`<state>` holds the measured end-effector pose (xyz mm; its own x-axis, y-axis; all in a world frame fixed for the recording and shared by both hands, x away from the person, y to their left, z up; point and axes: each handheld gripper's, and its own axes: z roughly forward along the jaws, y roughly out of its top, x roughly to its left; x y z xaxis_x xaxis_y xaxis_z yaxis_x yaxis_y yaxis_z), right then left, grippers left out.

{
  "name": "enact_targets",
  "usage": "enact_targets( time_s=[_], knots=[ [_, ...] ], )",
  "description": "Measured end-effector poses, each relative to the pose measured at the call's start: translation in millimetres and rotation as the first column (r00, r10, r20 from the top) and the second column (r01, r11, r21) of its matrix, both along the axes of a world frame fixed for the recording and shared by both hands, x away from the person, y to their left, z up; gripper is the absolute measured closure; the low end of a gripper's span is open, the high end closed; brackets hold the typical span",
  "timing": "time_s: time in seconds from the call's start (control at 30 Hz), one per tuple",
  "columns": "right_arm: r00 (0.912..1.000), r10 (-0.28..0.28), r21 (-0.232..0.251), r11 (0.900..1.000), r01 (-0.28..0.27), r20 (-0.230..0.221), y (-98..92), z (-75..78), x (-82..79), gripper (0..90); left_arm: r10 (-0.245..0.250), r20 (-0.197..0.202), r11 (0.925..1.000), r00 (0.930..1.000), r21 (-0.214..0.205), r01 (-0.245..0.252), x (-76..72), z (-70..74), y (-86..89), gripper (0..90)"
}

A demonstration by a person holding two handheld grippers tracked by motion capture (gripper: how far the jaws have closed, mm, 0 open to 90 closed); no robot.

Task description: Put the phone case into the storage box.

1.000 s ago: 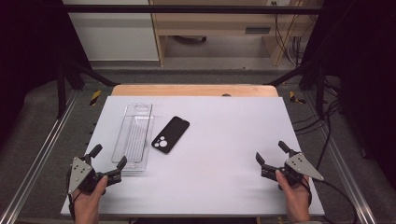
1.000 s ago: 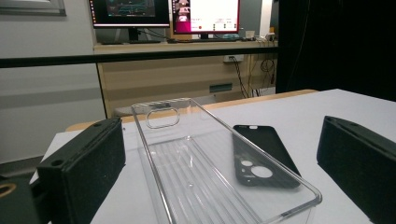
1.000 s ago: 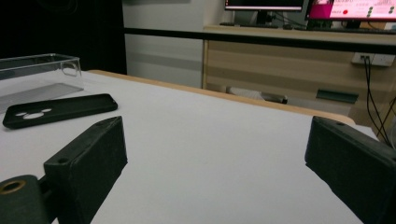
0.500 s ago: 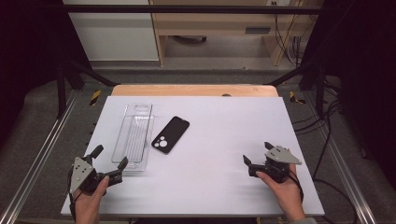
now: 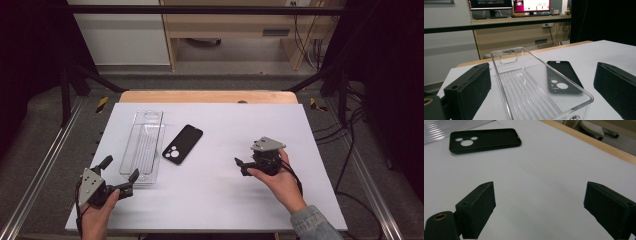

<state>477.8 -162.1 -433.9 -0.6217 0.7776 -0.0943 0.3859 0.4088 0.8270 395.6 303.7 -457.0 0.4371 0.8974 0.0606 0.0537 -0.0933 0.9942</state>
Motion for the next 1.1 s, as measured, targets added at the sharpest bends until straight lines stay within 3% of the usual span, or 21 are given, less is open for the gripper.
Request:
enact_targets(
  time_s=[0.53,0.83,1.1],
  knots=[
    [0.9927,0.077,-0.058,0.9949,-0.083,-0.093,44.8,2.1,31.6,10.6,-0.006,-0.001,1.0,1.0,0.002,0.006,0.8,0.0,-0.8,0.9],
    [0.9888,0.082,-0.026,0.996,-0.086,-0.124,62.1,-4.1,43.5,12.1,-0.006,-0.001,1.0,1.0,0.0,0.006,0.8,0.1,-0.5,0.9],
    [0.9887,0.081,-0.014,0.9965,-0.083,-0.127,73.3,-8.0,48.9,13.5,-0.007,0.0,1.0,1.0,0.0,0.007,0.9,0.3,-0.6,0.9]
  ],
)
